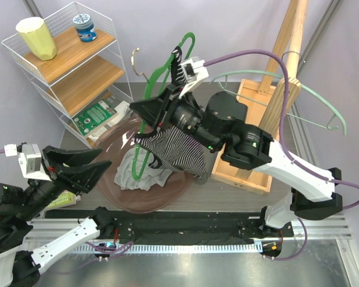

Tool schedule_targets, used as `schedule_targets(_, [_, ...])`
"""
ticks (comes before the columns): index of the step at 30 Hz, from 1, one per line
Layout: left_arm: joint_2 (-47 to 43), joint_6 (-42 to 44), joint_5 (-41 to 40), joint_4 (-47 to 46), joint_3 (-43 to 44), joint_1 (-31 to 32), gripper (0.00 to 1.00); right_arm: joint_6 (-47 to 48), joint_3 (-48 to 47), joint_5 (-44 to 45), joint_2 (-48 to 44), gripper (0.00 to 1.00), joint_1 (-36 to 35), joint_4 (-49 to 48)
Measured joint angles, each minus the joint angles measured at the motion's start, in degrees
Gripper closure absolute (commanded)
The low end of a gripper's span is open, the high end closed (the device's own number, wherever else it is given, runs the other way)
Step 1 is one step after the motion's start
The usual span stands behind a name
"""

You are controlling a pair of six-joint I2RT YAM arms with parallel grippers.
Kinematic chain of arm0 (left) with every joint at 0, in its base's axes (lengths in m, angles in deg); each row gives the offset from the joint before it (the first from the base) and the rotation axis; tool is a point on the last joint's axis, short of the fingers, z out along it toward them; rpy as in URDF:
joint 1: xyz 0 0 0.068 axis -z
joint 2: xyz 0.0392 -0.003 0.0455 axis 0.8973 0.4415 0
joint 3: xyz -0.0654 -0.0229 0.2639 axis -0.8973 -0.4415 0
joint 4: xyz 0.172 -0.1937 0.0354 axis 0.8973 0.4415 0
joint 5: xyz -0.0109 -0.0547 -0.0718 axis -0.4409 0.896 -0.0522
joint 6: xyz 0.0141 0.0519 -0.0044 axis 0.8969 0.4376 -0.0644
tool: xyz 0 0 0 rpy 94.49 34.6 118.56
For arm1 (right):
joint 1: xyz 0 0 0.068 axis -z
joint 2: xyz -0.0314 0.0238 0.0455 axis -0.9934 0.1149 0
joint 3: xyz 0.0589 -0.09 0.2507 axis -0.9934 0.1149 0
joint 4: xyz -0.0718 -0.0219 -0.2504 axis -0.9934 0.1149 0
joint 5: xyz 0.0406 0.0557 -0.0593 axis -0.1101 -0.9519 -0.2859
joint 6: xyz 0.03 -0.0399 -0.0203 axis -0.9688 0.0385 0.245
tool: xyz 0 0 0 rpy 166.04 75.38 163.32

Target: Remove the tank top from the hanger

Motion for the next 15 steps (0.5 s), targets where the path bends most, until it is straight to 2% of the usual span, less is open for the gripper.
schedule_targets(3, [0.37, 0.61, 3.98, -0.50, -0.09, 0.00, 0.43, -1.62, 1.36, -1.75, -2.47, 0.99, 0.02, -2.16])
schedule_targets(8, [3.50, 1.66, 12.09, -4.35, -1.05, 0.00, 0.44, -3.50, 2.71, -4.24, -4.11, 0.99, 0.02, -4.46])
schedule_targets(15, [9.27, 2.21, 14.82, -8.63, -2.49, 0.00, 0.47, -5.07, 4.87, -6.91, -4.22, 0.99, 0.02, -5.75])
